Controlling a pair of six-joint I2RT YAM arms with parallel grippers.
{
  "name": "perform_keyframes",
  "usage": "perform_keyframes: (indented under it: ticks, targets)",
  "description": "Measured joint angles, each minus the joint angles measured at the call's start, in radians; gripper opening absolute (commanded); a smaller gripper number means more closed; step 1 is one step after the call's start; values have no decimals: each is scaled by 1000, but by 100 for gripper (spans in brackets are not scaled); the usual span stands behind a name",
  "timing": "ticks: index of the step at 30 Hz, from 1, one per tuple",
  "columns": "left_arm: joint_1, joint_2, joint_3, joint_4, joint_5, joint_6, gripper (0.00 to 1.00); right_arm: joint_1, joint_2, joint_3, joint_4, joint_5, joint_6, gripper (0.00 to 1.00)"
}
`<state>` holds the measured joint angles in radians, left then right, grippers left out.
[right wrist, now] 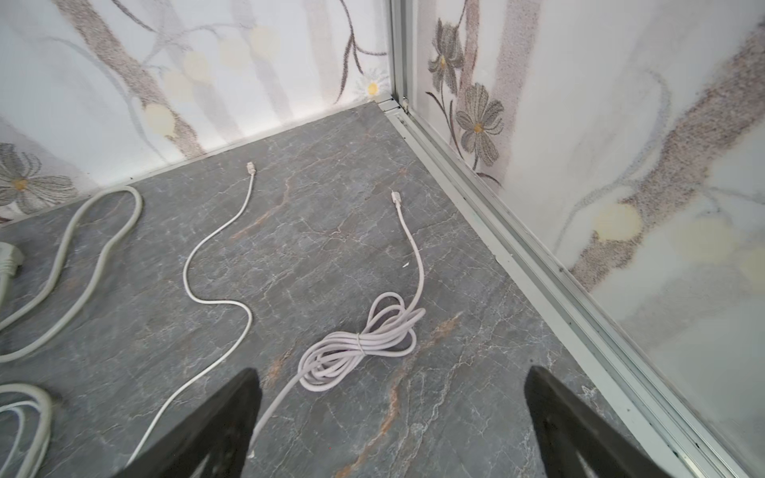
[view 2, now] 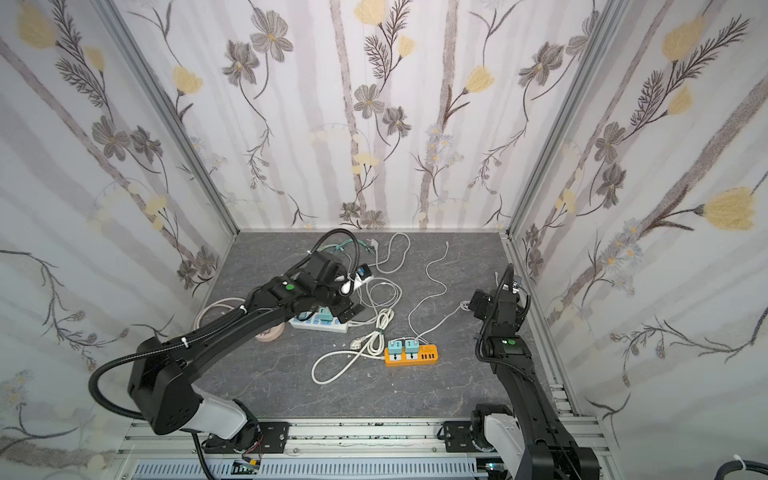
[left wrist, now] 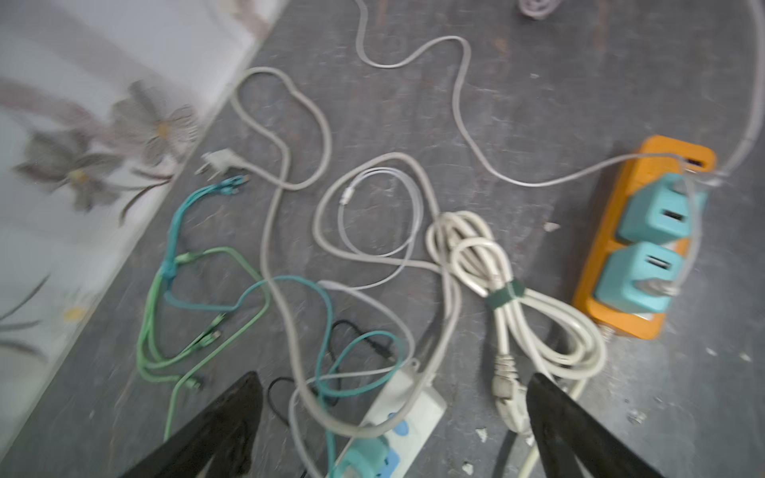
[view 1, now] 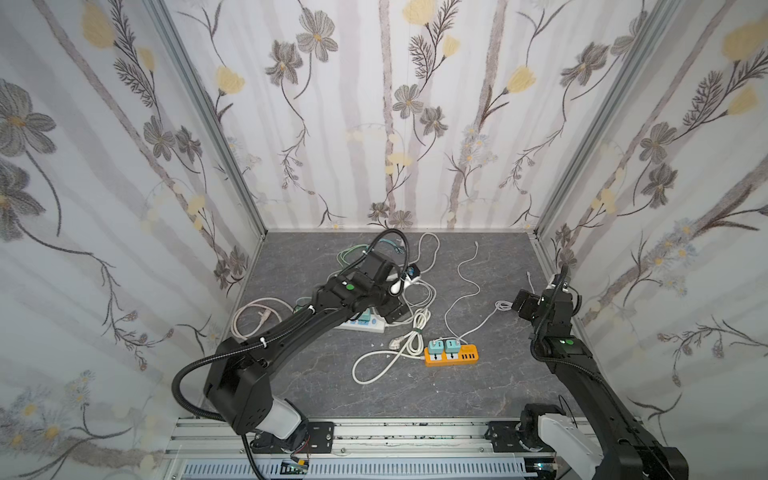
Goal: Insert the plug
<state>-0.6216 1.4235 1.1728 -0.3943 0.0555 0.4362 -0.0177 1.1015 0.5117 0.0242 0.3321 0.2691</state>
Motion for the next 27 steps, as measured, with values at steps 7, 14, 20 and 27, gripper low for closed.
perform_keyframes:
  ticks: [7, 14, 20, 27]
  targets:
    - [290, -280, -296, 319, -305, -243, 100, -17, 52, -76, 88, 50, -3, 99]
    - [630, -400, -499, 440, -505, -468, 100, -22, 119, -81, 185, 21, -66, 99]
    - [823, -342, -646, 560, -469, -585, 100, -28, 171, -122, 380, -151, -177, 99]
    - [837, -168, -713, 721, -233, -627, 100, -53, 298, -78, 552, -393, -227, 99]
